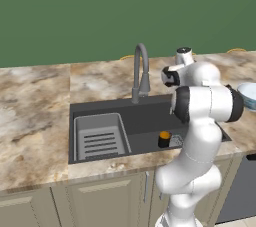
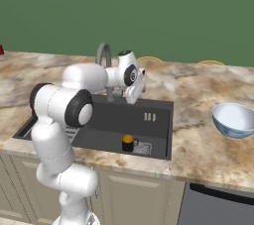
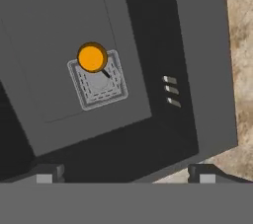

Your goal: Pick the mug and place it in the sink. Pick the bowl and place it in the open cabinet and then close the cabinet.

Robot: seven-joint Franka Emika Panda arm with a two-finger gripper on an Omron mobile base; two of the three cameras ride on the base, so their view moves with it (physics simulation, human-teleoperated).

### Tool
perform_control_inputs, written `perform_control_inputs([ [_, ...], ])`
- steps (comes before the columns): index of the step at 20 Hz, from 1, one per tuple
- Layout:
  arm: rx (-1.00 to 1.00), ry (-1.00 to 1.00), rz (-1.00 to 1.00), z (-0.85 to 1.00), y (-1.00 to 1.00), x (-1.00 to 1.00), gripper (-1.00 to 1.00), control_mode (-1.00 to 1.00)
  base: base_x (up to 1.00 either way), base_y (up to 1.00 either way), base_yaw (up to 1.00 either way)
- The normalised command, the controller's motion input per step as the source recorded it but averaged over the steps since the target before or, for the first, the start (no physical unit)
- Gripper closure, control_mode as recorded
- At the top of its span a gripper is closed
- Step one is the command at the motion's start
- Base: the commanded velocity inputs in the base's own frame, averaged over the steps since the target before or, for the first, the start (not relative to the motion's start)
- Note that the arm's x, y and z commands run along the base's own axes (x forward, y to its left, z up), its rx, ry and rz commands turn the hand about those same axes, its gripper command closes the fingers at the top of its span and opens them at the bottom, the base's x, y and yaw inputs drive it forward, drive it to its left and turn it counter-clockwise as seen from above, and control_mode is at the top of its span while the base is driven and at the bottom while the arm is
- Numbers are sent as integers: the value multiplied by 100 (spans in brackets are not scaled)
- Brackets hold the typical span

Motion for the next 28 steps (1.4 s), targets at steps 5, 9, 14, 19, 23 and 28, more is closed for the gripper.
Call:
perform_control_inputs([
  [5,-3,-5,-44,56,-25,-19,-100,-100,0,0,0],
  [9,0,-8,-52,22,-29,-39,-100,-100,0,0,0],
  [14,0,-18,-55,21,-20,-60,-100,-100,0,0,0],
  [19,0,-31,-58,20,0,-68,-100,-100,0,0,0],
  [23,0,-25,-66,5,-4,-46,-100,-100,0,0,0],
  [28,0,-21,-69,0,-10,-28,-100,-100,0,0,0],
])
